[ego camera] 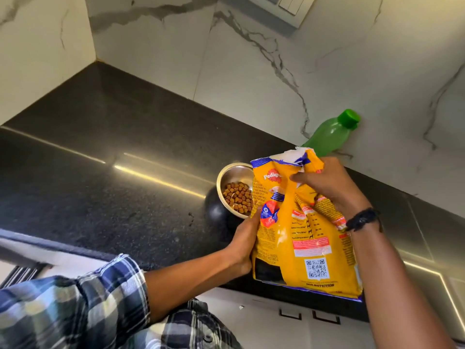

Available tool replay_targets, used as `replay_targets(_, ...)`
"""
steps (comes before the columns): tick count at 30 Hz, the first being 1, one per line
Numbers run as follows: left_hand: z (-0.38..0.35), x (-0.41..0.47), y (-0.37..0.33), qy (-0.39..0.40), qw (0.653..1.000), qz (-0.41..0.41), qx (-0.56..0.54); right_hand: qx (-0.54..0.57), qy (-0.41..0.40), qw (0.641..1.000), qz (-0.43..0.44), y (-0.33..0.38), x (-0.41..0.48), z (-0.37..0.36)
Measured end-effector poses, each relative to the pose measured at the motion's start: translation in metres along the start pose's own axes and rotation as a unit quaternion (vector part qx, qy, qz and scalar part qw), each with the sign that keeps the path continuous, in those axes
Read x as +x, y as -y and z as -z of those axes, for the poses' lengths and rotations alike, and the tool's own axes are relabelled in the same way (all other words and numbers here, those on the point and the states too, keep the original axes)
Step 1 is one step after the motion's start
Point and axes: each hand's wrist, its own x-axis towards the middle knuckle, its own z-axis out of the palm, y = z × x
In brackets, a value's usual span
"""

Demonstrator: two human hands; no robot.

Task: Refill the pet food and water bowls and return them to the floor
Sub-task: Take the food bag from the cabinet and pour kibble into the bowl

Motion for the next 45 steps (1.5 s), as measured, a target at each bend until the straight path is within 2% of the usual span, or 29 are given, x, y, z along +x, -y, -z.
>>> replay_targets(2,0.000,0.001,0.003,-0.016,1.000,-0.008,0.001,0.018,0.041,0.999,-0.024,0.004,-0.001,-0.005)
replay_targets(4,-0.001,0.002,0.005,-0.020,1.000,-0.014,-0.003,-0.048,0.063,0.997,-0.022,0.005,-0.002,-0.013)
replay_targets(6,-0.005,0.001,0.008,-0.019,1.000,-0.008,-0.013,-0.128,0.051,0.990,0.006,0.005,-0.002,-0.023)
replay_targets(11,-0.012,-0.003,0.018,-0.008,0.995,0.083,-0.052,-0.267,0.043,0.963,0.020,0.007,0.008,-0.030)
replay_targets(18,-0.021,0.001,0.022,-0.031,0.995,0.083,-0.044,-0.303,0.058,0.951,0.022,0.010,0.026,-0.022)
replay_targets(23,-0.023,0.005,0.020,0.000,0.995,0.090,-0.041,-0.300,0.152,0.941,-0.024,0.013,0.038,-0.030)
replay_targets(26,-0.024,0.007,0.021,0.009,0.995,0.098,-0.033,-0.321,0.175,0.930,-0.025,0.012,0.041,-0.038)
replay_targets(30,-0.025,0.012,0.020,-0.006,0.995,0.085,-0.052,-0.336,0.174,0.926,-0.015,0.013,0.043,-0.043)
replay_targets(34,-0.023,0.017,0.024,-0.036,0.990,0.084,-0.105,-0.382,0.123,0.916,0.027,0.015,0.043,-0.041)
replay_targets(39,-0.016,0.026,0.023,-0.041,0.980,0.096,-0.171,-0.361,0.087,0.928,0.034,0.016,0.053,-0.031)
replay_targets(42,-0.016,0.028,0.022,-0.054,0.976,0.111,-0.178,-0.348,0.111,0.931,0.008,0.016,0.056,-0.029)
replay_targets(45,-0.018,0.027,0.021,-0.038,0.985,0.101,-0.137,-0.342,0.163,0.925,-0.029,0.015,0.059,-0.032)
